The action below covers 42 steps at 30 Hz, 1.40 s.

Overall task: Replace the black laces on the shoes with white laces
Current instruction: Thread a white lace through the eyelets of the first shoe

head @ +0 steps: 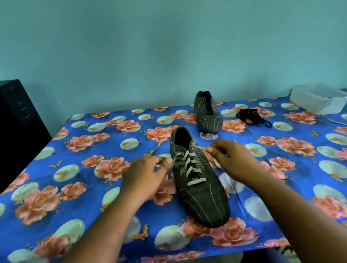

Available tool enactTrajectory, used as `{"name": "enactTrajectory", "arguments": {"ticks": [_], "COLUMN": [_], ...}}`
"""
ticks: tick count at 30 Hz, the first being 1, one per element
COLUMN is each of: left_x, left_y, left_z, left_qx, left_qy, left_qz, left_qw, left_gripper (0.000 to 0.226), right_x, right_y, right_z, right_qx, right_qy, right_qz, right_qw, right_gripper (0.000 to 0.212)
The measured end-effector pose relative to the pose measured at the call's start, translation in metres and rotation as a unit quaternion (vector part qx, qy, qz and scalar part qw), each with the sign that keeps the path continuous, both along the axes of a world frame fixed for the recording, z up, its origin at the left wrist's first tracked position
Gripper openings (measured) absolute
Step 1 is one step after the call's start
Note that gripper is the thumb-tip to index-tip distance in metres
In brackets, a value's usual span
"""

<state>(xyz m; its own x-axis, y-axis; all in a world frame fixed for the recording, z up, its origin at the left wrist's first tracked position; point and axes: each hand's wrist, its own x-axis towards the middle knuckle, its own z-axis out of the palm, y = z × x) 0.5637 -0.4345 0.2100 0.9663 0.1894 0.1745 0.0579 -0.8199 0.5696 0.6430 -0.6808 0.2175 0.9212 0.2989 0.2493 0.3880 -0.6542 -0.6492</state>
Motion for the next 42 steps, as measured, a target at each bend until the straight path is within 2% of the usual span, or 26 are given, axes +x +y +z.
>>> {"name": "enactTrajectory", "arguments": {"ticks": [2,3,6,8,11,14,17,21,22,24,27,29,30,32,33,35,37,39,42], "left_x": [0.01,0.013,0.018,0.017,0.012,0.007,0.002,-0.012,-0.017,-0.025,-0.031,-0.031,-0.03,-0.031,-0.031,-0.032,-0.032,-0.032,-0.031], "left_y": [0.019,0.025,0.03,0.027,0.023,0.02,0.019,0.015,0.013,0.008,0.002,0.002,0.004,0.004,0.002,-0.001,-0.006,-0.006,-0.004], "left_z": [-0.006,-0.009,-0.016,-0.018,-0.018,-0.019,-0.024,-0.025,-0.024,-0.024,-0.027,-0.032,-0.033,-0.036,-0.035,-0.027,-0.021,-0.019,-0.013], "left_qx": [0.064,0.104,0.198,0.199,0.157,0.107,0.012,-0.18,-0.209,-0.253,-0.3,-0.264,-0.203,-0.025,0.045,0.11,0.167,0.191,0.094], "left_qy": [0.005,0.043,0.145,0.144,0.066,0.004,0.021,0.036,0.044,0.049,0.042,0.037,0.033,0.022,0.001,-0.016,-0.01,-0.013,0.01], "left_qz": [0.05,0.073,0.08,0.077,0.081,0.089,0.08,-0.019,-0.04,-0.077,-0.073,-0.061,-0.052,-0.019,0.006,0.037,0.05,0.066,0.074], "left_qw": [0.997,0.991,0.966,0.966,0.982,0.99,0.996,0.983,0.976,0.963,0.95,0.962,0.977,0.999,0.999,0.993,0.985,0.979,0.993], "left_gripper": [0.056,0.059,0.073,0.068,0.034,0.013,0.014,0.03,0.032,0.021,0.02,0.021,0.026,0.036,0.034,0.028,0.022,0.015,0.028], "right_x": [0.012,0.019,0.041,0.048,0.043,0.034,0.027,0.016,0.013,0.009,0.006,0.003,0.003,0.003,0.004,0.008,0.015,0.023,0.037], "right_y": [-0.013,-0.019,-0.03,-0.034,-0.034,-0.029,-0.028,-0.041,-0.043,-0.046,-0.049,-0.049,-0.047,-0.042,-0.037,-0.03,-0.026,-0.024,-0.022], "right_z": [0.0,-0.002,-0.014,-0.023,-0.028,-0.024,-0.018,-0.017,-0.017,-0.018,-0.022,-0.021,-0.021,-0.019,-0.018,-0.017,-0.018,-0.018,-0.018], "right_qx": [-0.012,-0.036,-0.189,-0.249,-0.237,-0.145,-0.076,0.003,0.018,0.026,0.038,0.034,0.023,0.001,-0.01,-0.037,-0.033,-0.022,-0.089], "right_qy": [-0.01,-0.01,0.047,0.077,0.041,0.027,0.071,0.11,0.122,0.139,0.153,0.151,0.133,0.075,0.046,0.022,0.048,0.071,0.038], "right_qz": [-0.037,-0.05,-0.061,-0.068,-0.046,-0.026,0.028,0.082,0.098,0.132,0.14,0.136,0.135,0.131,0.128,0.113,0.083,0.047,0.009], "right_qw": [0.999,0.998,0.979,0.963,0.969,0.989,0.994,0.99,0.987,0.981,0.978,0.979,0.982,0.989,0.991,0.993,0.995,0.996,0.995], "right_gripper": [0.024,0.028,0.047,0.051,0.039,0.034,0.035,0.036,0.037,0.036,0.038,0.036,0.033,0.024,0.017,0.002,0.007,0.006,0.013]}}
